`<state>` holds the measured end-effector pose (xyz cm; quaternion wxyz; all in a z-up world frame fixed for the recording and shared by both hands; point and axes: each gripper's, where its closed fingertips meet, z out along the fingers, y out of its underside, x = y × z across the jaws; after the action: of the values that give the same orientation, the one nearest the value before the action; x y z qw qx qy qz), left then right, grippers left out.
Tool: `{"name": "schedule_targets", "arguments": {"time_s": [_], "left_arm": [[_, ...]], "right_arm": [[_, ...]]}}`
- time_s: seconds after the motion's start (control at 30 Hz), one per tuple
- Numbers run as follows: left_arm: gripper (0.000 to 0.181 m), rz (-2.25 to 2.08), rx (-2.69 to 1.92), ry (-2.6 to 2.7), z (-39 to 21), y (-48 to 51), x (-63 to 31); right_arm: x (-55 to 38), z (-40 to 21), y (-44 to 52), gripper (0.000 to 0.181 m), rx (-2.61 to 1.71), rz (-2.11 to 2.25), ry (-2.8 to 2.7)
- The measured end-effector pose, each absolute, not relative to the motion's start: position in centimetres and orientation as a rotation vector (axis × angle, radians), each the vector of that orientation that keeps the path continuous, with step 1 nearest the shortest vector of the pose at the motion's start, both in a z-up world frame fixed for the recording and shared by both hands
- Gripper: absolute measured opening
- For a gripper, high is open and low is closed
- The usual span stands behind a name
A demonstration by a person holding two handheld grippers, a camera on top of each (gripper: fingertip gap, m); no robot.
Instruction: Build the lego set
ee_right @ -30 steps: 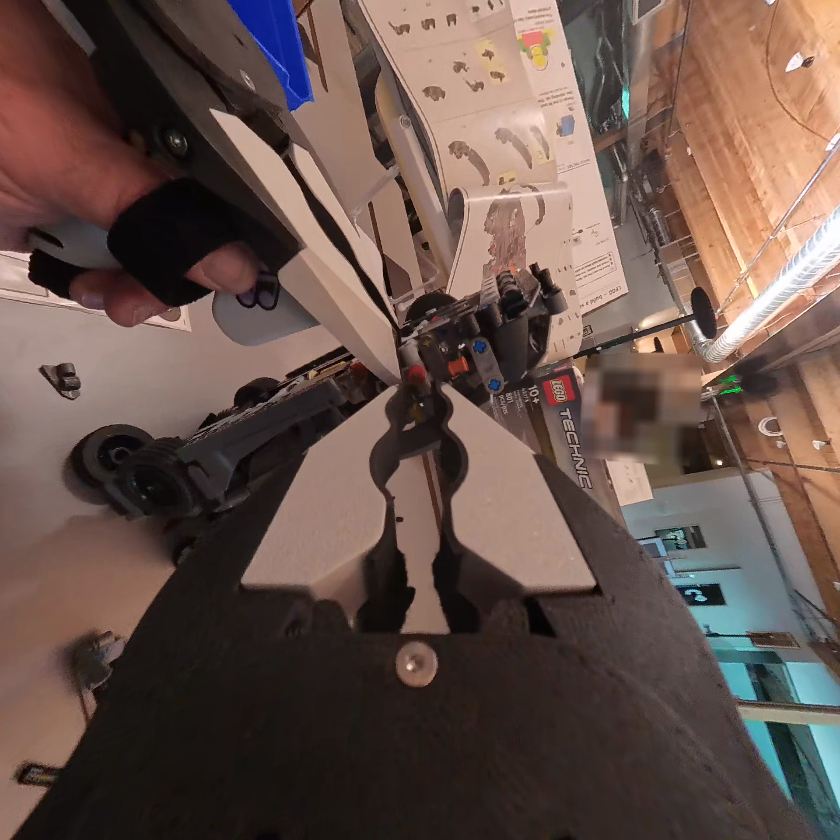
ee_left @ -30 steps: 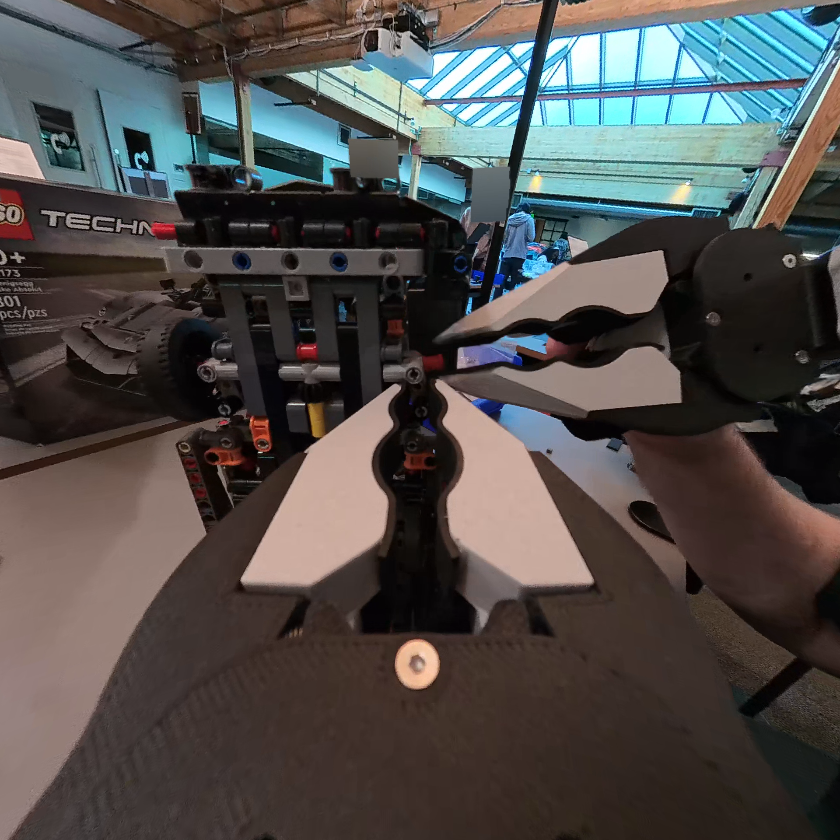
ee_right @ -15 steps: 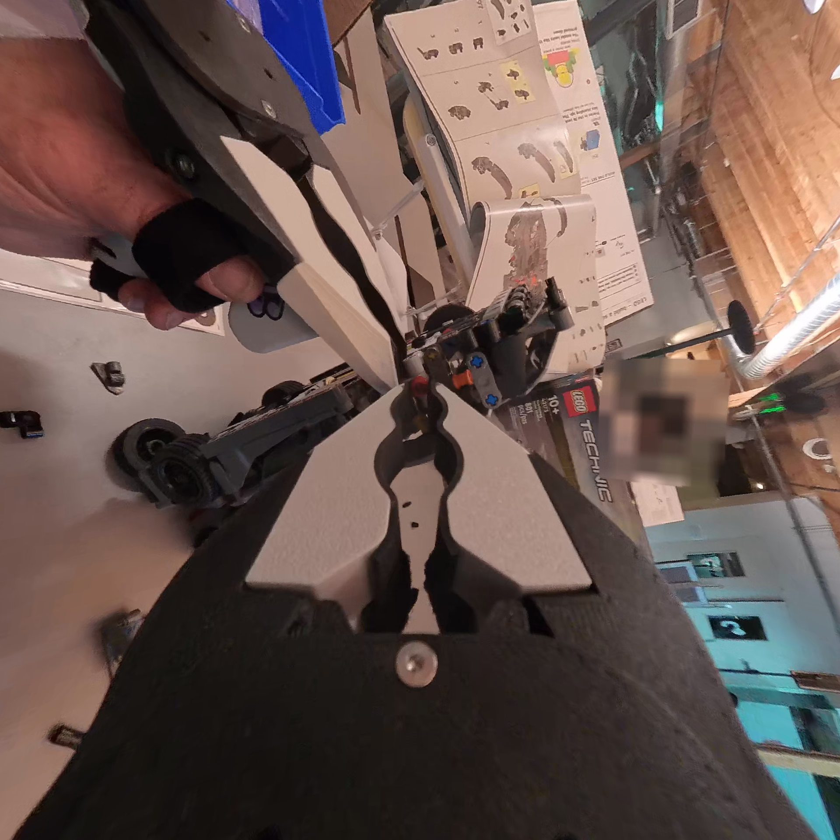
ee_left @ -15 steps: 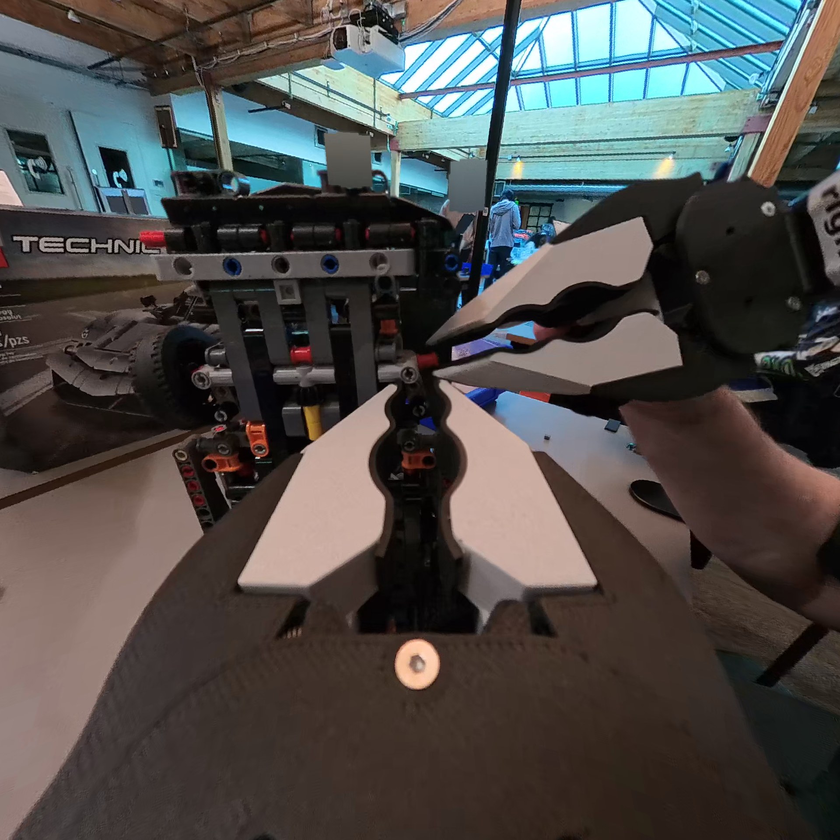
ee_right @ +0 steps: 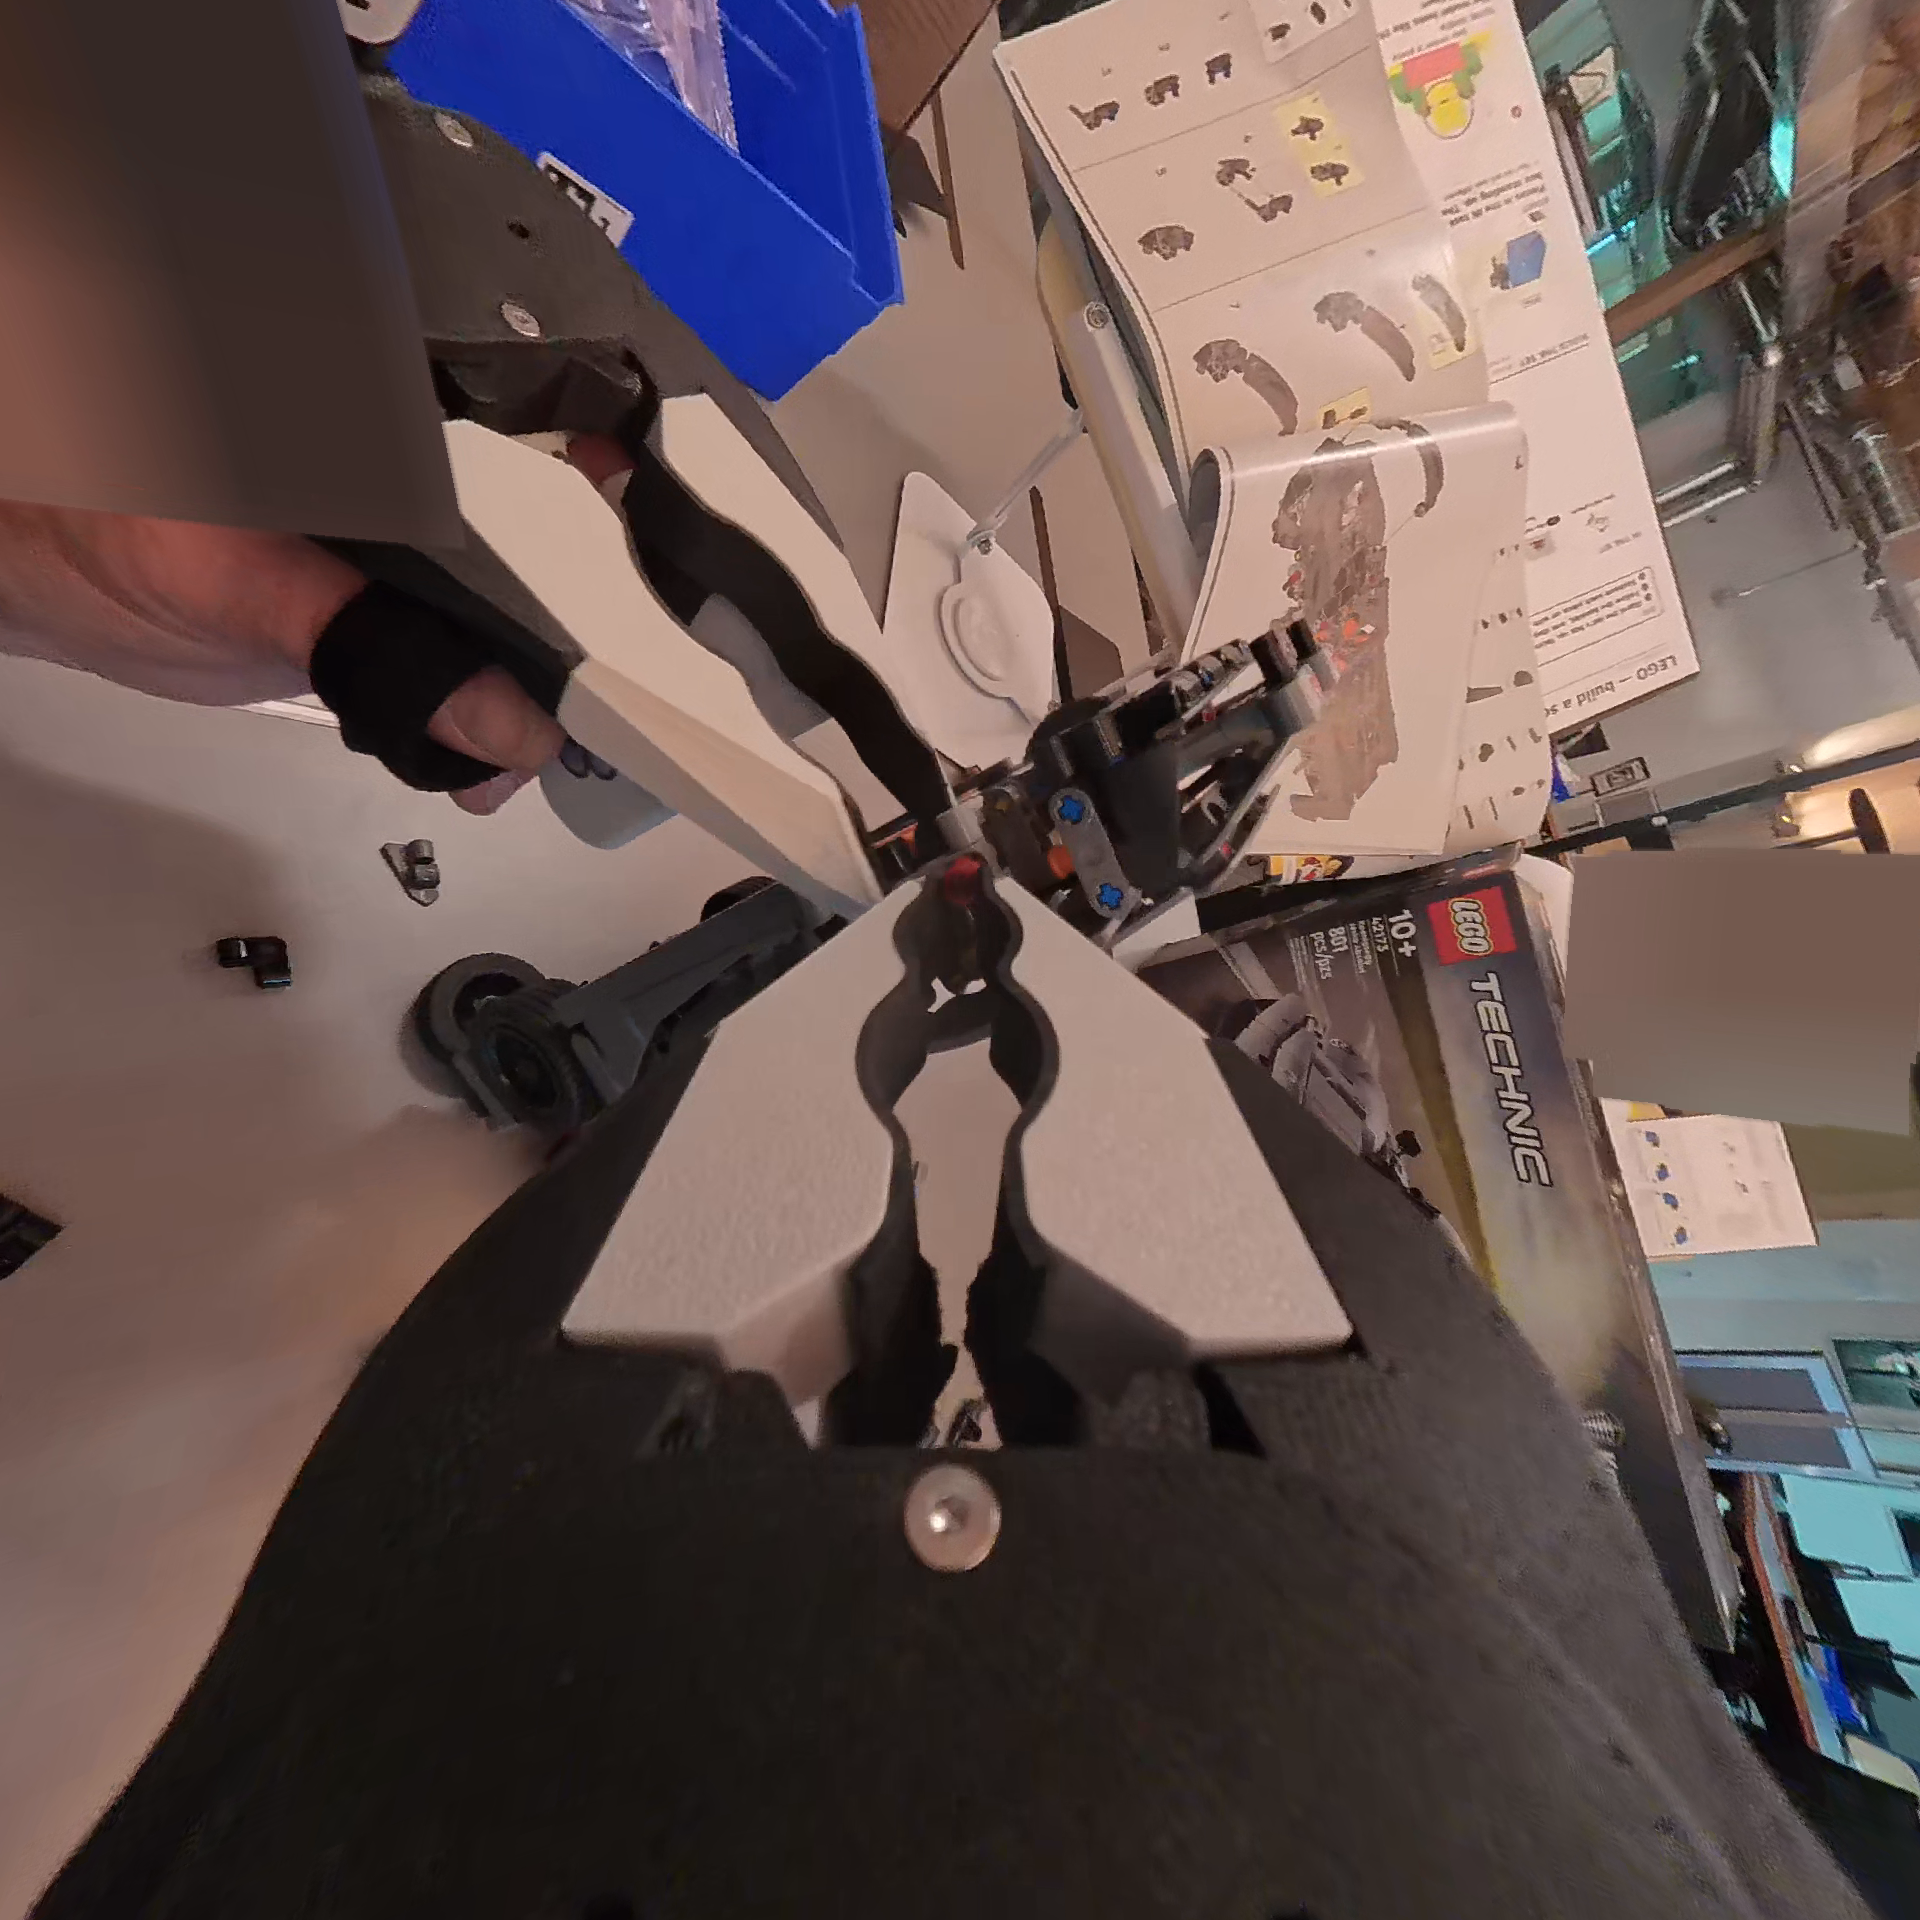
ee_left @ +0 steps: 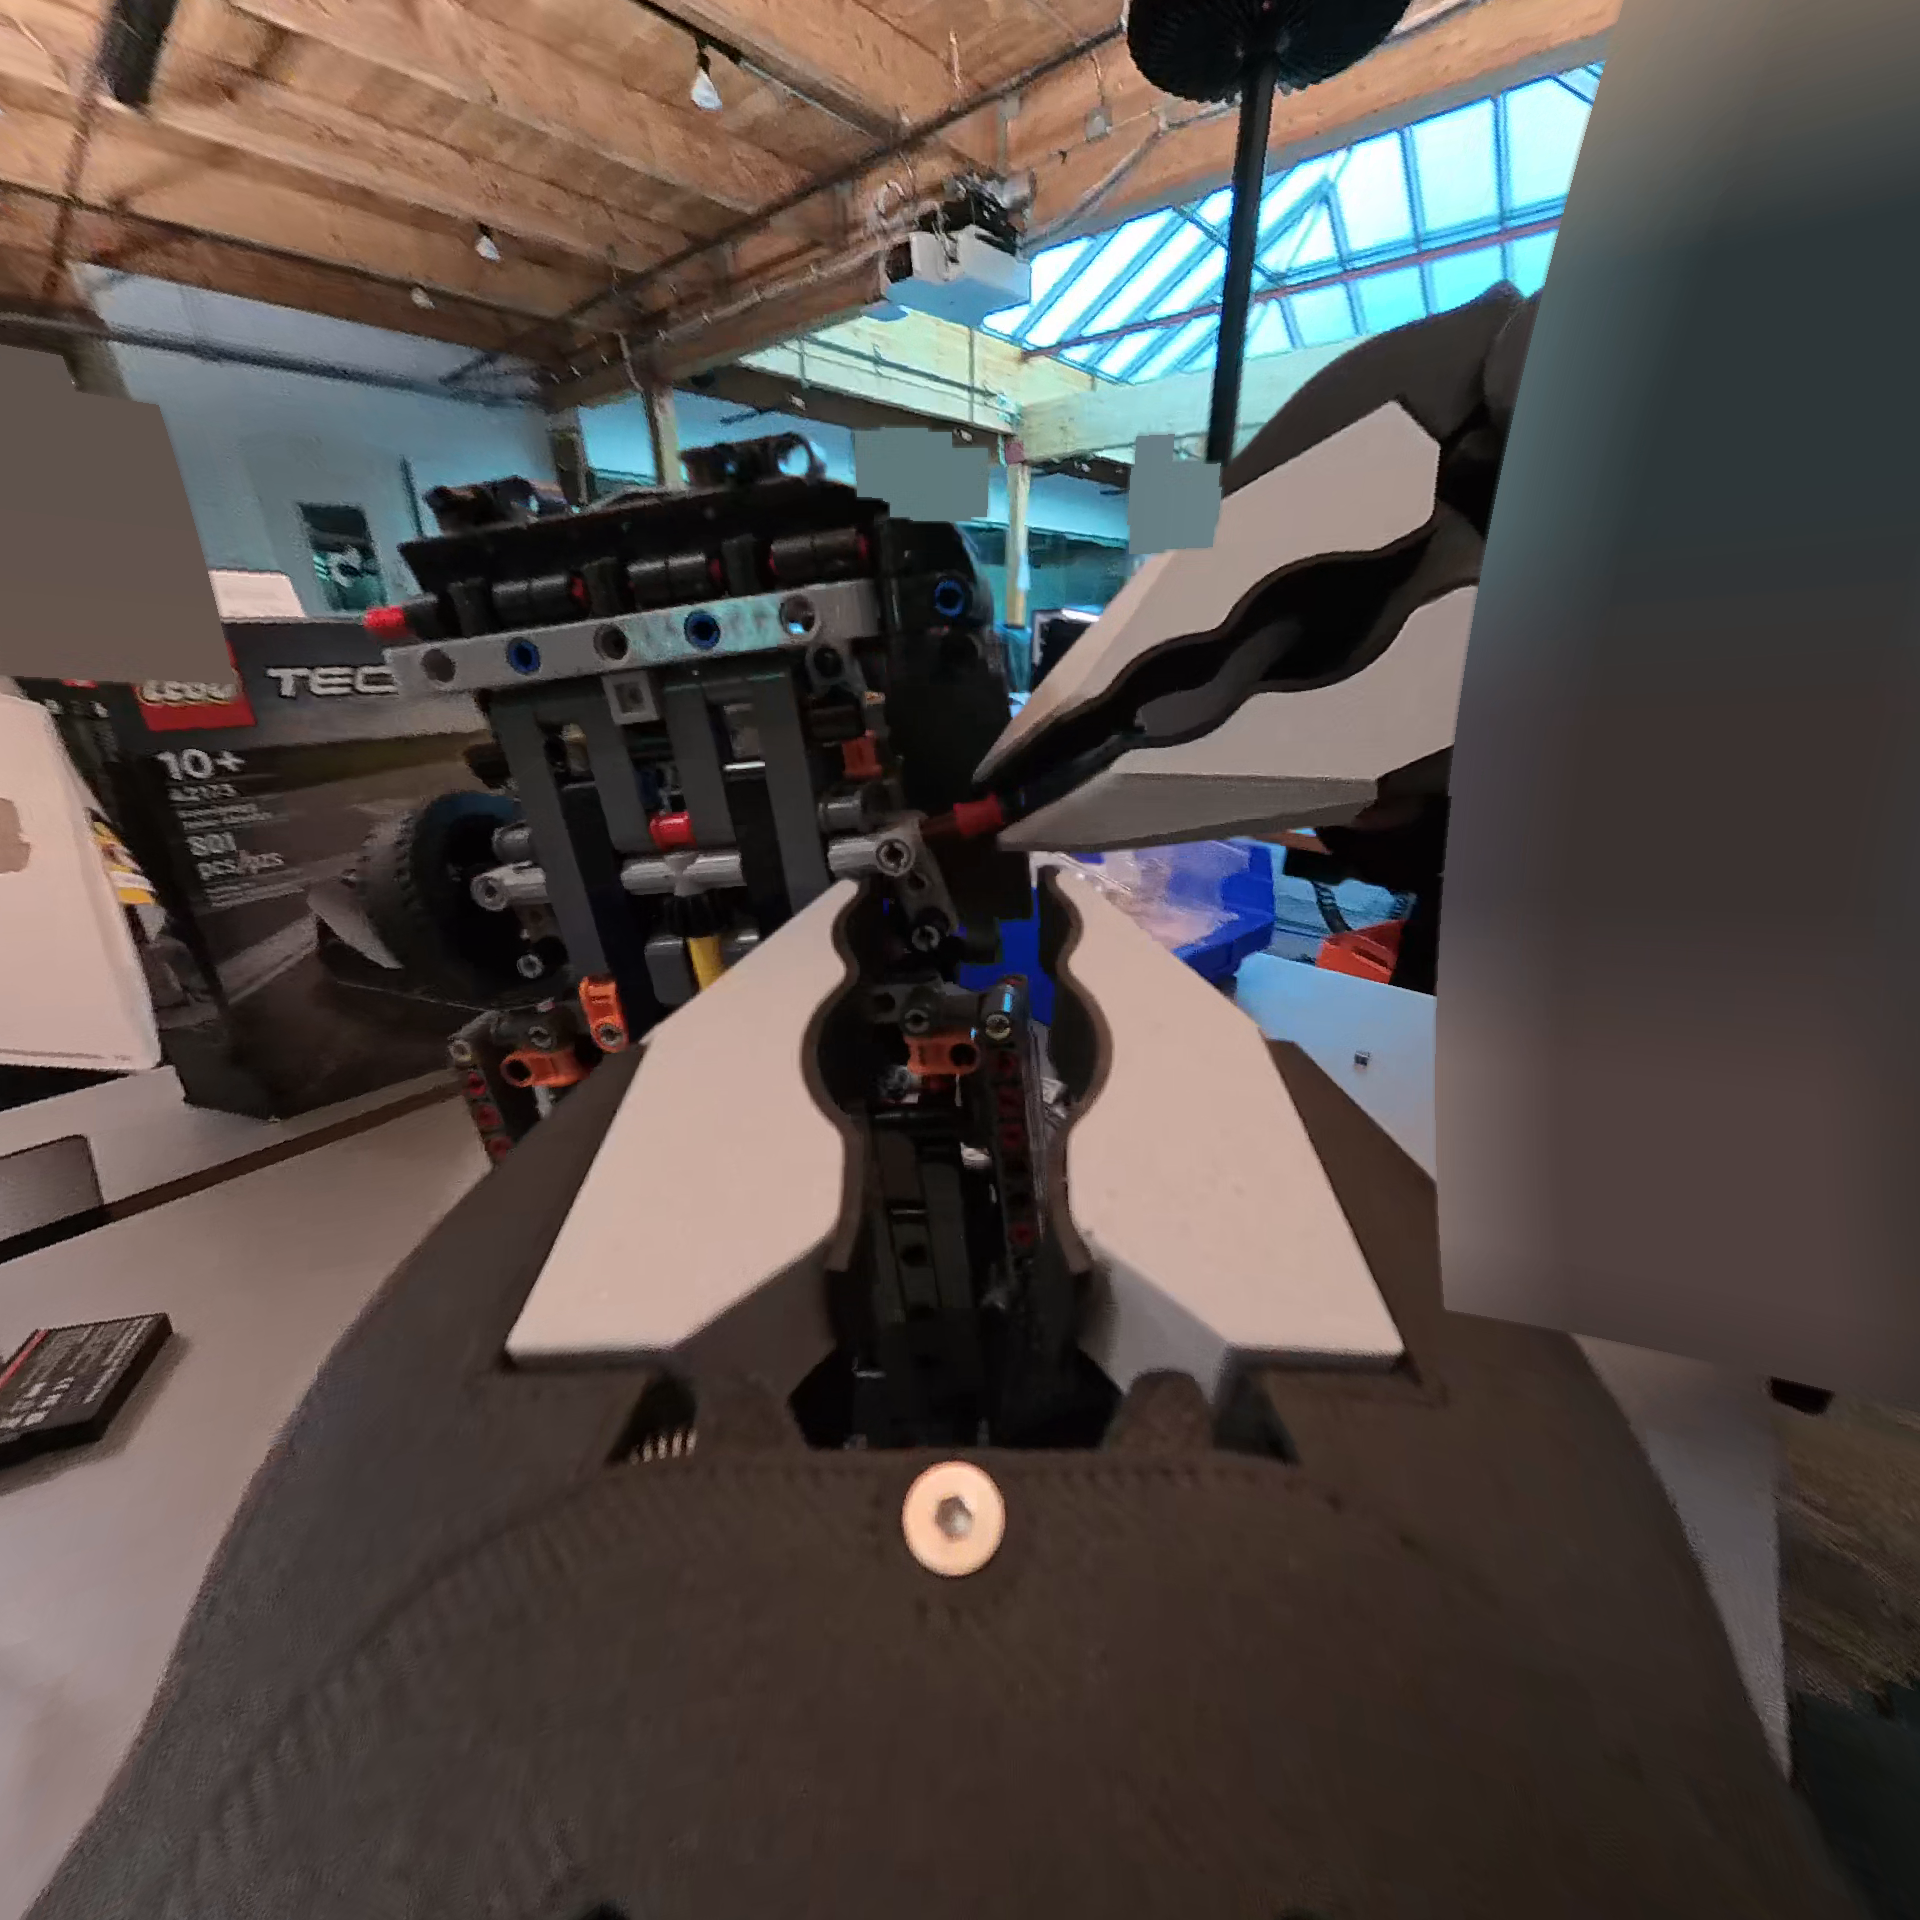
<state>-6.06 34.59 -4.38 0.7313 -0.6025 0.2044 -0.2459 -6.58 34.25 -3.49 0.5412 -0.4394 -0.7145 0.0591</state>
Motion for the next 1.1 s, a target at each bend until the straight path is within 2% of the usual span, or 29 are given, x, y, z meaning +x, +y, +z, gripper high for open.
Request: {"name": "schedule_targets", "arguments": {"time_s": [0.33,0.47,0.53,0.83,0.97,1.1], "left_arm": [[0.026,-0.649,-1.276,0.367,-4.3,34.6,-5.7],[0.022,-0.756,-1.258,0.272,-4.3,34.8,-5.6],[0.012,-0.772,-1.221,0.223,-4.0,34.8,-5.9],[0.014,-0.594,-1.183,0.317,-4.1,35.0,-5.6],[0.087,-0.600,-1.142,0.390,-4.0,34.3,-4.4],[0.086,-0.582,-1.153,0.447,-4.2,34.2,-4.4]], "right_arm": [[-6.6,-3.6,33.6,0.003,-1.036,0.222,-1.701],[-6.4,-3.6,33.7,0.003,-1.032,0.235,-1.699],[-6.4,-3.7,33.5,0.002,-1.027,0.254,-1.713],[-6.0,-3.8,33.5,0.000,-1.004,0.264,-1.716],[-6.0,-3.8,33.2,0.000,-0.989,0.285,-1.722],[-5.8,-3.8,33.7,0.000,-0.990,0.278,-1.701]]}}
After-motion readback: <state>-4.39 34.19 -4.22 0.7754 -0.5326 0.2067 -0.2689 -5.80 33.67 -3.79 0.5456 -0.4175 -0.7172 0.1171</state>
